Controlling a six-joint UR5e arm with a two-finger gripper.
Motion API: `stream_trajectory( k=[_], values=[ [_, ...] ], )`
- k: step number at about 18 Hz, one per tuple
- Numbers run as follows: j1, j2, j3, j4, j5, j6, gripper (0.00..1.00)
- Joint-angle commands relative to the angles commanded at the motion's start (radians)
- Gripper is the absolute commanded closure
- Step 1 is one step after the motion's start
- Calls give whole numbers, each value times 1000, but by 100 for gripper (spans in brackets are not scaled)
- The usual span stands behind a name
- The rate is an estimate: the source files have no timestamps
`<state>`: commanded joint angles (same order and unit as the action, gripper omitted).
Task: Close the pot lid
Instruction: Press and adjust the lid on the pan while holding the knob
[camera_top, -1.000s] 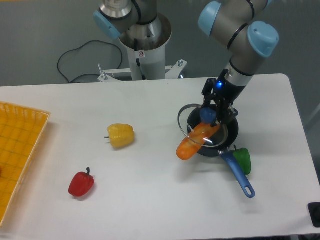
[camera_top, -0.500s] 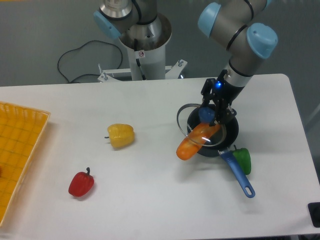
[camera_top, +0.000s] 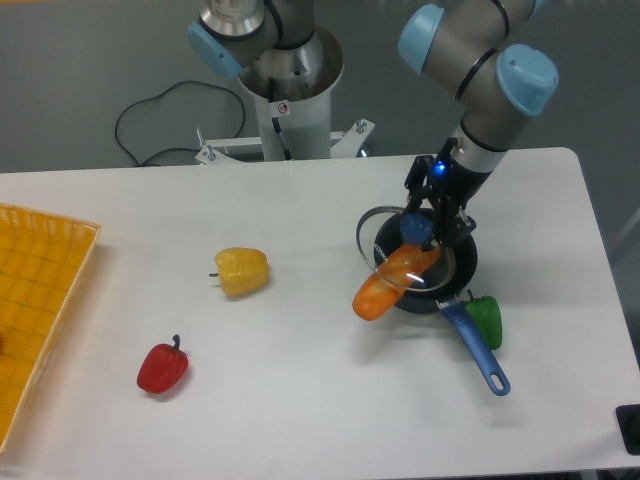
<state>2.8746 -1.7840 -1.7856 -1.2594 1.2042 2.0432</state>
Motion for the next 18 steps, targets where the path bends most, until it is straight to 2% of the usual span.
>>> stream_trajectory(
  k=[18],
  values=[
    [8,-3,0,0,2,21,41]
  ],
)
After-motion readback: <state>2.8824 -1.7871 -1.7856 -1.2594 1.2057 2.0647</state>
